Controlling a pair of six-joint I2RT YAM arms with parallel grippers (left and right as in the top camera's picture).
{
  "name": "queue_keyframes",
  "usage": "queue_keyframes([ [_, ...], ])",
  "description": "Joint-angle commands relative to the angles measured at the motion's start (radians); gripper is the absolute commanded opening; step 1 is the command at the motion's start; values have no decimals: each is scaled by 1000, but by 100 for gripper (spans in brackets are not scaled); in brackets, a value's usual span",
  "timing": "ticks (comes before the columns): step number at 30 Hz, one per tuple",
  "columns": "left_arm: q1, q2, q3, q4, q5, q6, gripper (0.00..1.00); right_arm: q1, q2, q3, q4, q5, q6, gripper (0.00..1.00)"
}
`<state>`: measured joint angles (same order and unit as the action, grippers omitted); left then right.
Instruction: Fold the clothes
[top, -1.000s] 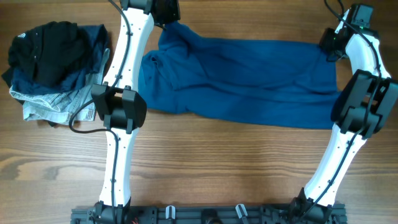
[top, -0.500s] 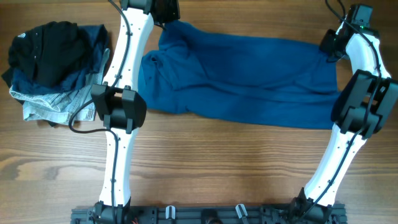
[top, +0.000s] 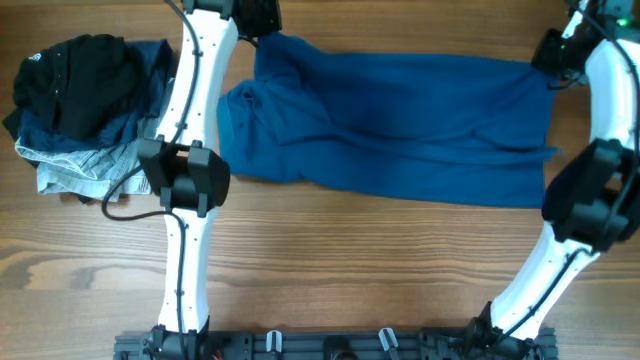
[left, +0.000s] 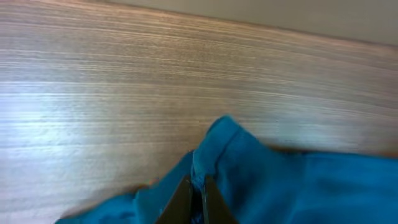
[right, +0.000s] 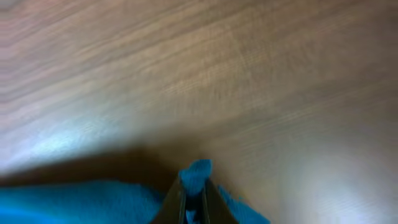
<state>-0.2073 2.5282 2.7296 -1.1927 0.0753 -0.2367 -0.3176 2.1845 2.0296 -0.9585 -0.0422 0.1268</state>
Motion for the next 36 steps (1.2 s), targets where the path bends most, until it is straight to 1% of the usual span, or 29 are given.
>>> queue_keyframes([
  [1,21,-104,14,-53,-6,43,4,-29,-45,-4,-93,-11,14,4],
  [4,33,-108,14,-114,-6,47,4,-66,-45,-5,-182,-11,34,4],
  [7,47,-108,14,-163,-6,47,4,-114,-46,-5,-219,-67,27,4],
  [10,58,-108,14,-201,-6,47,4,-177,-49,-5,-251,-192,-32,4],
  [12,59,-108,14,-220,-5,46,4,-200,-49,-5,-274,-230,-59,4],
  [21,57,-108,14,-336,-6,47,4,-210,-49,-8,-384,-217,-74,4],
  [27,57,-108,10,-440,-7,47,4,-210,-49,-9,-408,-191,-67,4],
  [33,59,-108,-14,-483,-6,45,4,-214,-48,-34,-425,-133,-63,4],
  [36,54,-106,-36,-492,-6,11,4,-219,-48,-55,-422,-134,-46,4],
])
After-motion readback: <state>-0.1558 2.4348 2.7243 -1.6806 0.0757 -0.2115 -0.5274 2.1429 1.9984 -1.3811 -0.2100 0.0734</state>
